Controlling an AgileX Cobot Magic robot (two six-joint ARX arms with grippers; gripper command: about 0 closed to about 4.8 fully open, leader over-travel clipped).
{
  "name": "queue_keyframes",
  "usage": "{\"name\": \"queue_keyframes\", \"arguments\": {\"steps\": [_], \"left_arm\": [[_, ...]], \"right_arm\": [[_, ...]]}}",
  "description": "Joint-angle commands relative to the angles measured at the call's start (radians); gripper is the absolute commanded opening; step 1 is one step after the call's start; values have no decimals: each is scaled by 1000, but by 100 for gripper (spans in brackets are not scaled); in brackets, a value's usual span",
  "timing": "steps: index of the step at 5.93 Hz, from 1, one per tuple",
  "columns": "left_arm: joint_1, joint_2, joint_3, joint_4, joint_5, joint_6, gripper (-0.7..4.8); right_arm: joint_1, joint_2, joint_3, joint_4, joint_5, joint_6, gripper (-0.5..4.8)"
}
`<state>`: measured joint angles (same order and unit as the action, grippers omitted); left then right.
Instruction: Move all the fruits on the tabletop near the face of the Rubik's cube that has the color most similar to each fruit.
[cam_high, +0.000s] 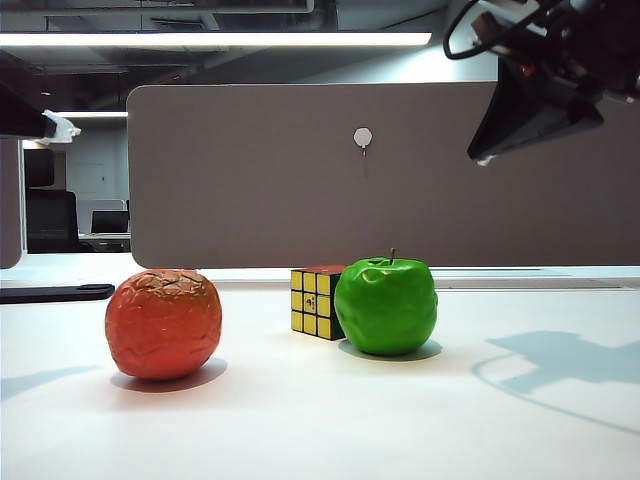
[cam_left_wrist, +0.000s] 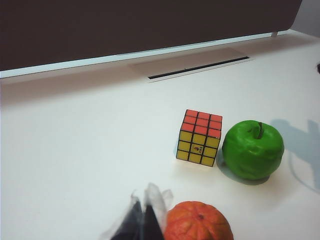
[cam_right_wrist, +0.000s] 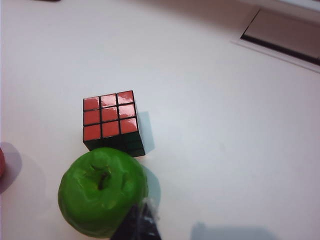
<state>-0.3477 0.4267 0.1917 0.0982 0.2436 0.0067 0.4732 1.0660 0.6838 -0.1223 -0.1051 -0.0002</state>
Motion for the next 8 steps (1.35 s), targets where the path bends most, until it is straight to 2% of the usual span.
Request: {"name": "queue_keyframes", "arguments": {"steps": [1, 2, 4, 5, 7, 8], "left_arm": [[0, 40, -24, -14, 49, 5, 27], [0, 133, -24, 26, 99, 5, 28], [0, 249, -23, 114, 139, 5, 194], [0, 396, -21, 264, 172, 1, 385], [0, 417, -19, 262, 183, 0, 479], [0, 417, -19, 261, 184, 0, 479]], "right_arm": [[1, -20, 4, -26, -58, 0, -1], [2, -49, 4, -44, -161, 0, -1], [2, -105, 4, -113, -164, 0, -1], [2, -195, 4, -238, -164, 0, -1], [2, -283, 4, -377, -257, 0, -1], [2, -293, 4, -400, -259, 0, -1]]}}
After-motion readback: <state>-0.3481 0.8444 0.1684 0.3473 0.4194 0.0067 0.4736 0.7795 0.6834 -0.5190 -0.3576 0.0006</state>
